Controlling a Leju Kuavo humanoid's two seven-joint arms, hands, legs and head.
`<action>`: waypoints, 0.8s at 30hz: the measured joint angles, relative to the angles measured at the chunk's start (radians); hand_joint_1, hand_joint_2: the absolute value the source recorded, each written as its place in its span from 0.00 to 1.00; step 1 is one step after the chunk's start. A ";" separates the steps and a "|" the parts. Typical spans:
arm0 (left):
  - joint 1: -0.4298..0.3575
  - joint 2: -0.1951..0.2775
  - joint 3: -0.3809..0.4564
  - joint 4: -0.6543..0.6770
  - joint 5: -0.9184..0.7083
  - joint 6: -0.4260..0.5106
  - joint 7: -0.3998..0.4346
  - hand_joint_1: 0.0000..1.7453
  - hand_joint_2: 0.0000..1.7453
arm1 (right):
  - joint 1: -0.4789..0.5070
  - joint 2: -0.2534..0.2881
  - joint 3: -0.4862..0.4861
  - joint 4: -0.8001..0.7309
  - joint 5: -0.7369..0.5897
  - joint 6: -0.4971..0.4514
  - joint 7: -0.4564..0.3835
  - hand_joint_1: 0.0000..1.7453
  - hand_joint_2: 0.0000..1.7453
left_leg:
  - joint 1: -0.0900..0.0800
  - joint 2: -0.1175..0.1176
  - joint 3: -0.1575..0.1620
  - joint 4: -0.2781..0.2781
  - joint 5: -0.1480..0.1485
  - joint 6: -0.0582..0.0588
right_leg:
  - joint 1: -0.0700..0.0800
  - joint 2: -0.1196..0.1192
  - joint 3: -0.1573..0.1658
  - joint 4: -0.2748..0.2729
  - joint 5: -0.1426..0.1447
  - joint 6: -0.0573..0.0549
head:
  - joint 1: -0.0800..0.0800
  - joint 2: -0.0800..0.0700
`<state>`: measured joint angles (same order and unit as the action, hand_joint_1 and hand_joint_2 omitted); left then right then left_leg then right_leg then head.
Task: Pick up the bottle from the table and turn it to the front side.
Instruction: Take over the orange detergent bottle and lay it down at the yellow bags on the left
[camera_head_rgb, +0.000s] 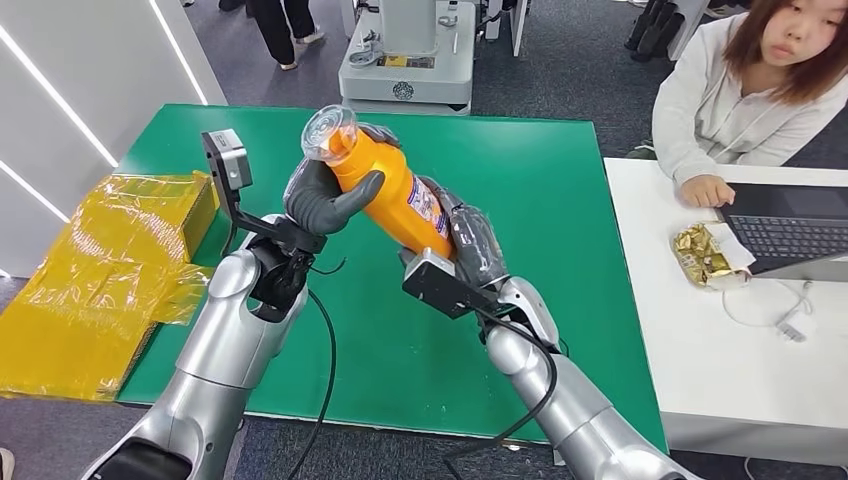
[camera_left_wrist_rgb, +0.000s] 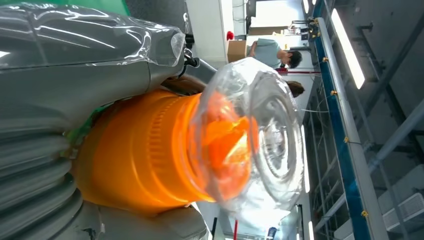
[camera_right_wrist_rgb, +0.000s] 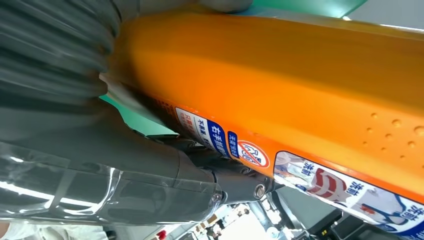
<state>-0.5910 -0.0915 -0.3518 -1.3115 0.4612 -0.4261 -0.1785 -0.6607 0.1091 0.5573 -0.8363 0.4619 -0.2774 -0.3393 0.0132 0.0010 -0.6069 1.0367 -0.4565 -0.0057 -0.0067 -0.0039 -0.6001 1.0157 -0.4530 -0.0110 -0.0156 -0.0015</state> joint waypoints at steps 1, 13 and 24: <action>0.000 0.000 0.000 0.000 0.001 0.000 0.001 1.00 1.00 | 0.001 0.000 0.000 -0.001 0.000 -0.001 0.001 1.00 1.00 | 0.000 0.000 0.000 0.000 0.000 0.000 | 0.000 0.000 0.000 0.000 0.000 0.000 | 0.000 0.000; 0.001 -0.006 -0.003 0.000 0.018 0.000 0.010 1.00 1.00 | 0.034 -0.004 -0.026 -0.057 -0.009 0.013 0.021 0.73 1.00 | 0.000 0.000 0.000 0.000 0.000 0.000 | 0.000 0.000 0.000 0.000 0.000 0.000 | 0.000 0.000; 0.000 -0.015 -0.006 0.015 -0.021 0.015 0.000 1.00 1.00 | 0.054 -0.015 -0.057 -0.101 -0.031 0.016 0.004 0.00 1.00 | 0.000 0.000 0.000 0.000 0.000 0.000 | 0.000 0.000 0.000 0.000 0.000 0.000 | 0.000 0.000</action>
<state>-0.5907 -0.1069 -0.3575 -1.2964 0.4406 -0.4110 -0.1782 -0.6070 0.0946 0.5007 -0.9370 0.4310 -0.2616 -0.3349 0.0131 0.0010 -0.6070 1.0367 -0.4565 -0.0057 -0.0067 -0.0039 -0.6002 1.0155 -0.4530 -0.0110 -0.0155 -0.0015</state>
